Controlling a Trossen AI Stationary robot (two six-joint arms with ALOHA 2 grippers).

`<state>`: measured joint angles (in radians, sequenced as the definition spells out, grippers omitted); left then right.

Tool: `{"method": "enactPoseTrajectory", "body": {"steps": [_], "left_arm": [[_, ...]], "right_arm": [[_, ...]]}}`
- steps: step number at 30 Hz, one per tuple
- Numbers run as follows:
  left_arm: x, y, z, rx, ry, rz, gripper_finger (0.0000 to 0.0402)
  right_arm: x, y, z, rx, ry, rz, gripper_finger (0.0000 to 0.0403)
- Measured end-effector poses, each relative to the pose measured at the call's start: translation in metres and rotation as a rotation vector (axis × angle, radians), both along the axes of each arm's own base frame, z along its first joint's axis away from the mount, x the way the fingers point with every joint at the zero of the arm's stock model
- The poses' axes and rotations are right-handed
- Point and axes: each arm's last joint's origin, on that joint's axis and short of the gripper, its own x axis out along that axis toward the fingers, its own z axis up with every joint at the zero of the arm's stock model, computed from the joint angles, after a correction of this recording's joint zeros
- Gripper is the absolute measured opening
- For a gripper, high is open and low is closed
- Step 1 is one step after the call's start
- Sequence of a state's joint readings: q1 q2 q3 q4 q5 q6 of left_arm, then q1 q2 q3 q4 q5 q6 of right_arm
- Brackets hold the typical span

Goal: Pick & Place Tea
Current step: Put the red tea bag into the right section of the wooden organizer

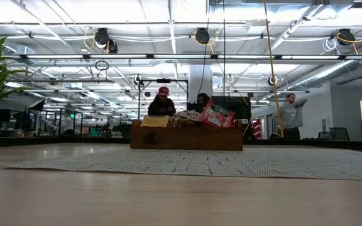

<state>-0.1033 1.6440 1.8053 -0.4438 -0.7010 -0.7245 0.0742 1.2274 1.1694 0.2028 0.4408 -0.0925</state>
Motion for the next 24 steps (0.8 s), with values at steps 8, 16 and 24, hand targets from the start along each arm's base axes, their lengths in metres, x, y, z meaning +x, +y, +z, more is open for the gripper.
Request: {"method": "enactPoseTrajectory", "body": {"steps": [8, 16, 24], "left_arm": [[0.0, -0.002, 0.0, -0.002, 0.006, -0.032, 0.0018], [0.001, -0.003, 0.0, 0.015, 0.026, -0.08, 0.0122], [-0.02, -0.002, 0.009, 0.022, 0.072, -0.113, 0.0222]], "right_arm": [[0.0, 0.001, 0.0, -0.005, 0.0, 0.044, 0.0002], [-0.001, 0.001, 0.0, -0.004, 0.005, 0.053, 0.0], [-0.02, 0.0, 0.008, -0.005, 0.036, 0.052, 0.0]]}}
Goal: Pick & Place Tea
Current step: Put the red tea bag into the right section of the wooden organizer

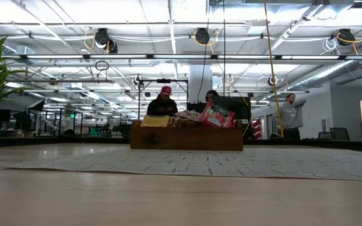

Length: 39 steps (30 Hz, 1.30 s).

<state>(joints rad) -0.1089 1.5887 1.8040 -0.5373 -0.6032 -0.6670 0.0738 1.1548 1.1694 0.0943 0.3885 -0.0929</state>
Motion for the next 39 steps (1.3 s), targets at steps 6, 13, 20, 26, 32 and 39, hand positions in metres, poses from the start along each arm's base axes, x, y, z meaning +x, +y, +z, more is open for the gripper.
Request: {"method": "enactPoseTrajectory", "body": {"steps": [6, 13, 20, 26, 32, 39], "left_arm": [[-0.026, 0.005, 0.016, 0.005, -0.002, 0.011, 0.0257], [-0.034, 0.006, 0.022, 0.021, -0.011, -0.01, 0.0262], [-0.034, 0.005, 0.022, 0.014, -0.013, -0.028, 0.0253], [-0.034, 0.005, 0.022, 0.0, -0.01, -0.074, 0.0263], [-0.033, 0.004, 0.022, -0.008, -0.007, -0.107, 0.026], [-0.033, 0.004, 0.022, -0.008, -0.011, -0.106, 0.0263]], "right_arm": [[-0.016, -0.008, -0.004, 0.011, 0.144, -0.029, 0.0], [-0.009, -0.03, 0.006, 0.076, 0.428, 0.026, 0.0], [0.002, -0.053, 0.015, 0.15, 0.569, 0.125, 0.0], [0.014, -0.07, 0.006, 0.198, 0.723, 0.178, 0.0], [0.031, -0.081, -0.006, 0.242, 0.876, 0.256, 0.0], [0.04, -0.084, -0.024, 0.217, 0.945, 0.255, 0.0]]}}
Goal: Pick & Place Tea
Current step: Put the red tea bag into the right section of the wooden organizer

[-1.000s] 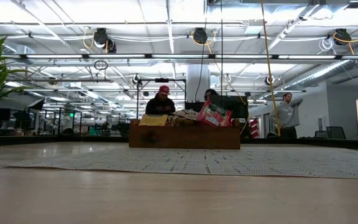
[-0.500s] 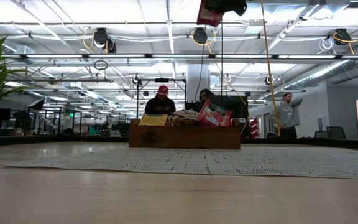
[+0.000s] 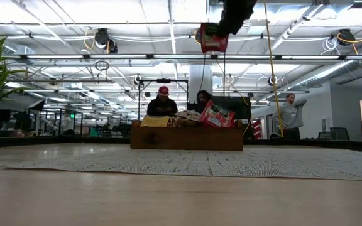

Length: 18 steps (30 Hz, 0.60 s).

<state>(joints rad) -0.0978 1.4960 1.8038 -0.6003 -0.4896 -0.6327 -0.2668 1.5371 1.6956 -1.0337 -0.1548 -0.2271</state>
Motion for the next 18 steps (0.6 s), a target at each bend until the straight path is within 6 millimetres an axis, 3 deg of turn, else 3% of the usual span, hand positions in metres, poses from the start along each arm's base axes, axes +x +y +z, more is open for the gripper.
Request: {"method": "enactPoseTrajectory", "body": {"steps": [18], "left_arm": [[0.001, -0.002, 0.0, -0.033, -0.008, -0.043, 0.0267]], "right_arm": [[0.009, -0.004, -0.091, -0.045, 0.075, -0.003, 0.0]]}}
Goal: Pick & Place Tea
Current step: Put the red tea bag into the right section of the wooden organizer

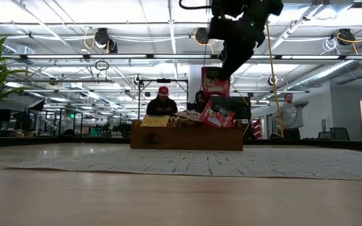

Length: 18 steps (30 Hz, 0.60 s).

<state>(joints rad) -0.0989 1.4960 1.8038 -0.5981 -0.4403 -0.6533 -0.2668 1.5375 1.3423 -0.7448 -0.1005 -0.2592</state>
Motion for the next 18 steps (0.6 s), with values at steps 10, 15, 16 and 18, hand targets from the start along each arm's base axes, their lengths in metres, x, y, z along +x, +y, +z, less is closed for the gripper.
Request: {"method": "enactPoseTrajectory", "body": {"steps": [10, 15, 16, 18], "left_arm": [[0.0, 0.0, 0.0, -0.015, -0.008, -0.002, 0.0267], [0.0, 0.0, 0.0, -0.018, -0.01, -0.002, 0.0267], [0.0, -0.001, 0.0, -0.019, -0.01, -0.003, 0.0267], [0.0, -0.001, 0.001, -0.019, -0.013, -0.003, 0.0267]], "right_arm": [[-0.006, 0.002, -0.037, 0.016, 0.034, -0.004, 0.0], [-0.009, 0.002, -0.054, 0.015, 0.028, -0.008, 0.0], [-0.009, 0.002, -0.056, 0.012, 0.022, -0.009, 0.0], [-0.009, 0.002, -0.059, 0.005, 0.019, -0.013, 0.0]]}}
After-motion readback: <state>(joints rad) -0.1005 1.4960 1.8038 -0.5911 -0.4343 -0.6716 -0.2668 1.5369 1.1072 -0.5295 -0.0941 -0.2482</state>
